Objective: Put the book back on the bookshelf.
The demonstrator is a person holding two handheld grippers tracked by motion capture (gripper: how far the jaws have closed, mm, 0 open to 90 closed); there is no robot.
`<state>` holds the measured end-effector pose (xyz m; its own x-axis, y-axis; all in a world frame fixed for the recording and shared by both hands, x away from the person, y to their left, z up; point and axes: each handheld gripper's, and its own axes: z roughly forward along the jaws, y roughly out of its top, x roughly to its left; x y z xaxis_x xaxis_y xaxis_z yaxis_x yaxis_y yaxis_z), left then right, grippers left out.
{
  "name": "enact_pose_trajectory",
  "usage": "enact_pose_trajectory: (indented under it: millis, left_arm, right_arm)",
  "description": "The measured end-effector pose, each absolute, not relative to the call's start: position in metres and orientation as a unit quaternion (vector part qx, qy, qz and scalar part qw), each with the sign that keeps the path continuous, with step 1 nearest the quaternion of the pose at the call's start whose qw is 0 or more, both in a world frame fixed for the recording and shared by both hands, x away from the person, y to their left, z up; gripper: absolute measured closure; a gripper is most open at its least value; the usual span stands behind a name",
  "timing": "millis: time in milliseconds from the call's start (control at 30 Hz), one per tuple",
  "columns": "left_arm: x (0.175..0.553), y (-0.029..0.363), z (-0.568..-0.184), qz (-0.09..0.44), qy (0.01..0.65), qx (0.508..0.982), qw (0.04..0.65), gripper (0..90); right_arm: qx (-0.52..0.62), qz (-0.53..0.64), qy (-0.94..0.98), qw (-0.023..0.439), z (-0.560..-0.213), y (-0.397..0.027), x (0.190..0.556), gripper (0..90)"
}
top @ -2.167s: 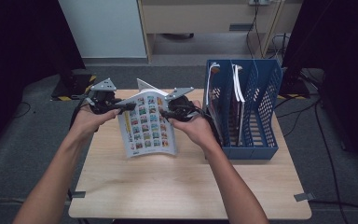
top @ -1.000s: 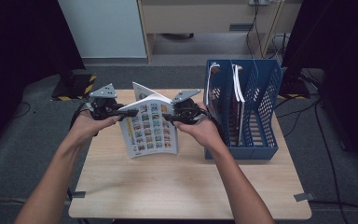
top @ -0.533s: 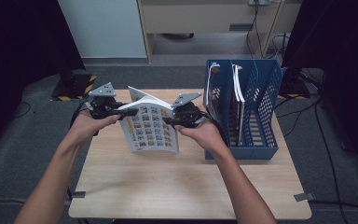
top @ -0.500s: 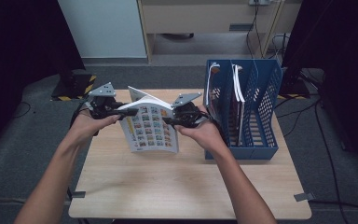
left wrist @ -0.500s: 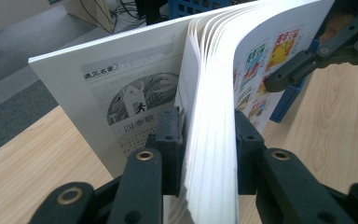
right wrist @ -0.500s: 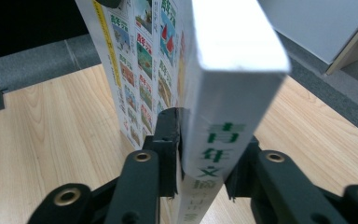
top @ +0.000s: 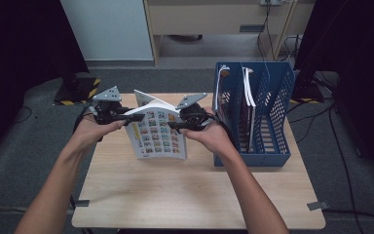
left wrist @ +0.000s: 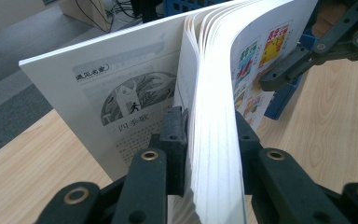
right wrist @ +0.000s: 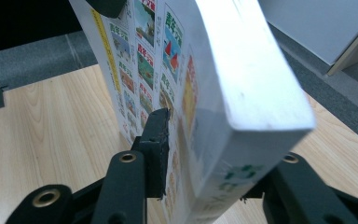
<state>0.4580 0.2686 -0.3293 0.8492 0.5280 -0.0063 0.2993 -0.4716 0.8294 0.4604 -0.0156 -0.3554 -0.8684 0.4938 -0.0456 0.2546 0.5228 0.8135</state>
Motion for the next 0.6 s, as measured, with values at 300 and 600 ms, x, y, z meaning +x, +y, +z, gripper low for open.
enact_pose_trajectory:
  millis: [300,600]
  left_arm:
    - [0.4574,0.2679,-0.3289,0.126,0.239,0.85,0.452,72.9]
    - [0.4576,0.2686,-0.3286,0.127,0.239,0.85,0.451,72.9]
  right_arm:
    - [0.214,0.44,0.862,0.134,-0.3533,-0.0135,0.467,56.6]
    - [0.197,0.437,0.866,0.141,-0.3496,-0.0103,0.4669,59.6]
